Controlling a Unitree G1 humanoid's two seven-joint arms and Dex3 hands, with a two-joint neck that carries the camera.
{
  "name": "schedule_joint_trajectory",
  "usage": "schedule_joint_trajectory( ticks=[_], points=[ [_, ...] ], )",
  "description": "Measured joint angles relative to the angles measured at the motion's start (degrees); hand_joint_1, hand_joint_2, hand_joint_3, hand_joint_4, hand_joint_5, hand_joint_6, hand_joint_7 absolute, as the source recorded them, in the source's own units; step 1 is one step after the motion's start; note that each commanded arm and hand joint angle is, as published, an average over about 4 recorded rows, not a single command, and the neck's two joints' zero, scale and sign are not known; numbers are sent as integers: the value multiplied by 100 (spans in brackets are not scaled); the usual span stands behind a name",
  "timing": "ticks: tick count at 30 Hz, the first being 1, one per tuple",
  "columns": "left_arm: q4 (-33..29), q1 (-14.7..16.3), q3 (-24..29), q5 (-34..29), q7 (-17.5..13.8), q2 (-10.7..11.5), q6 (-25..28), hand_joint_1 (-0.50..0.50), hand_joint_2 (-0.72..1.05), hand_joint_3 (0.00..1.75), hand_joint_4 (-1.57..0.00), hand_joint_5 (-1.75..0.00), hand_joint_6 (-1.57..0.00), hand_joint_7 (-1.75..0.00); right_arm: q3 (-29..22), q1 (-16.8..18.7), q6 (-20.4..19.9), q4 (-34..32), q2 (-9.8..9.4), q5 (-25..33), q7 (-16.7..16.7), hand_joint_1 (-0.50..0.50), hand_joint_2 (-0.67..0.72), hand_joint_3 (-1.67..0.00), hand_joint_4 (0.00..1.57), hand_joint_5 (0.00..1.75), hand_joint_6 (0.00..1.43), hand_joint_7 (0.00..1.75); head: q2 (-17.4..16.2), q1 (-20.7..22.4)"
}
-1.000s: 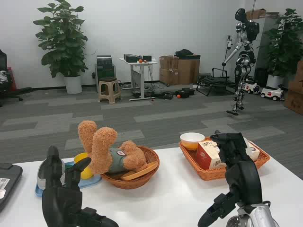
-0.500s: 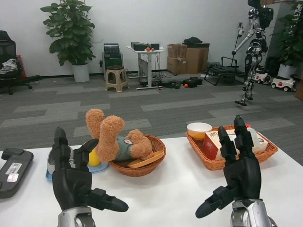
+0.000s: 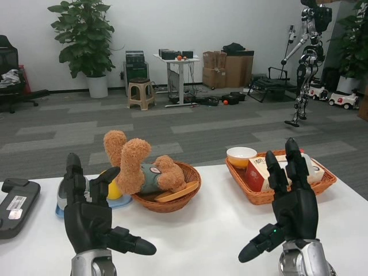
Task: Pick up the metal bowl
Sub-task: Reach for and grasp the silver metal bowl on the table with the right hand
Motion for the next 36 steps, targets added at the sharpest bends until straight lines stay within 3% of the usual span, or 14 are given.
schedule_joint_trajectory(
  ticks=[4, 8, 17, 21, 25, 28, 31, 36],
  points=[
    [-6, 0, 3, 7, 1, -9, -2, -47, -64, 0, -108, -123, 0, -7, -518, 116, 182, -420, -126, -36, 229, -35, 53, -8, 0, 10, 0, 7, -197, -422],
    [-17, 6, 11, 9, 6, -15, -6, -48, -64, 0, -108, -123, 0, -7, -1174, 523, 720, -1093, -247, -331, 289, -36, 57, -8, 4, 10, 0, 7, -406, -794],
    [-13, -4, -4, 6, 8, -22, 1, -48, -64, 0, -108, -123, 0, -7, -2982, 1472, 1657, -2178, -36, -847, 456, -38, 53, -8, 6, 17, 0, 9, -794, -1266],
    [-1, -9, -7, 5, 8, -22, 6, -47, -64, 0, -108, -123, 0, -7, -3500, 1699, 2272, -2404, 8, -801, 989, -39, 53, -8, 6, 15, 0, 14, -884, -1412],
    [44, -19, -20, 5, 8, -23, 11, -46, -64, 0, -109, -123, 0, -7, -4304, 1760, 3166, -2407, 159, -702, 2074, -42, 53, -8, 6, 19, 0, 14, -995, -1595],
    [71, -35, -30, 5, 8, -22, 14, -46, -64, 0, -112, -123, 0, -7, -4528, 1777, 3479, -2147, 255, -353, 2584, -42, 53, -8, 6, 19, 0, 14, -1027, -1717],
    [84, -51, -40, 3, 8, -20, 17, -46, -64, 0, -112, -123, 0, -7, -4549, 1799, 3563, -1742, 277, -90, 2826, -42, 53, -8, 4, 19, 0, 19, -1025, -1796],
    [88, -58, -46, 1, 8, -13, 29, -46, -64, 0, -112, -123, 0, -7, -4573, 1829, 3559, -1152, 370, -73, 2907, -42, 53, -8, 3, 29, 0, 21, -1051, -1909]
  ],
)
